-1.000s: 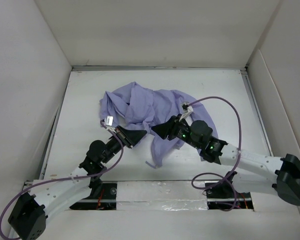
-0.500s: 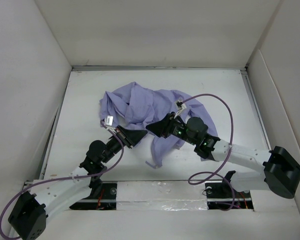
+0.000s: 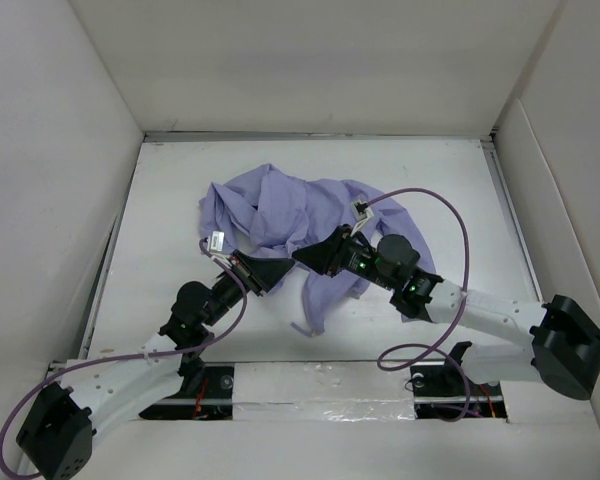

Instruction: Zip up the jacket

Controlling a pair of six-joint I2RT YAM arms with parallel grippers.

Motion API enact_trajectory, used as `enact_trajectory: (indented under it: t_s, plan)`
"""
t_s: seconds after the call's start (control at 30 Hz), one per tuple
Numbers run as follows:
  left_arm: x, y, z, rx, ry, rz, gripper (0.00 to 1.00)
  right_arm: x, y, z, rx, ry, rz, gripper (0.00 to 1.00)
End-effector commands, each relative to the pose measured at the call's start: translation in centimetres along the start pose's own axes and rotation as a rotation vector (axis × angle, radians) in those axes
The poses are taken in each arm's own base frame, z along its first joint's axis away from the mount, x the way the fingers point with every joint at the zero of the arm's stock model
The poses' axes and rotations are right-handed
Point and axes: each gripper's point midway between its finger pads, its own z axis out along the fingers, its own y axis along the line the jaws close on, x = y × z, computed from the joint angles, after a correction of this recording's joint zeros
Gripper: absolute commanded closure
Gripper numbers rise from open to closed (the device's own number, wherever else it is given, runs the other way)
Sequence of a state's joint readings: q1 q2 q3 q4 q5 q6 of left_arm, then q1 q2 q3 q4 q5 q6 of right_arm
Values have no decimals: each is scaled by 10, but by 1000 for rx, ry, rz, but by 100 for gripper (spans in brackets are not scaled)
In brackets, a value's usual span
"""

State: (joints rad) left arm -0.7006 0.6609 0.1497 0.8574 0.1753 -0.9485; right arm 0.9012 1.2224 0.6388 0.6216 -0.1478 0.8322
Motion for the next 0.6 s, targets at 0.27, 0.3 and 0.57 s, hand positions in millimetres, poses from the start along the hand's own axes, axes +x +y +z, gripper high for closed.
enact_trajectory:
  t_s: [0.27,0.3,0.57]
  plan:
    - [-10,-17,-1,75,-45,11,100,-9,18,2,-72,-16,25,76]
    - [-10,-17,-1,74,-44,9,100,-7,18,2,-72,-11,28,78]
    - [-8,-13,-3,44,-29,63,81,-26,18,-5,-89,-23,87,100]
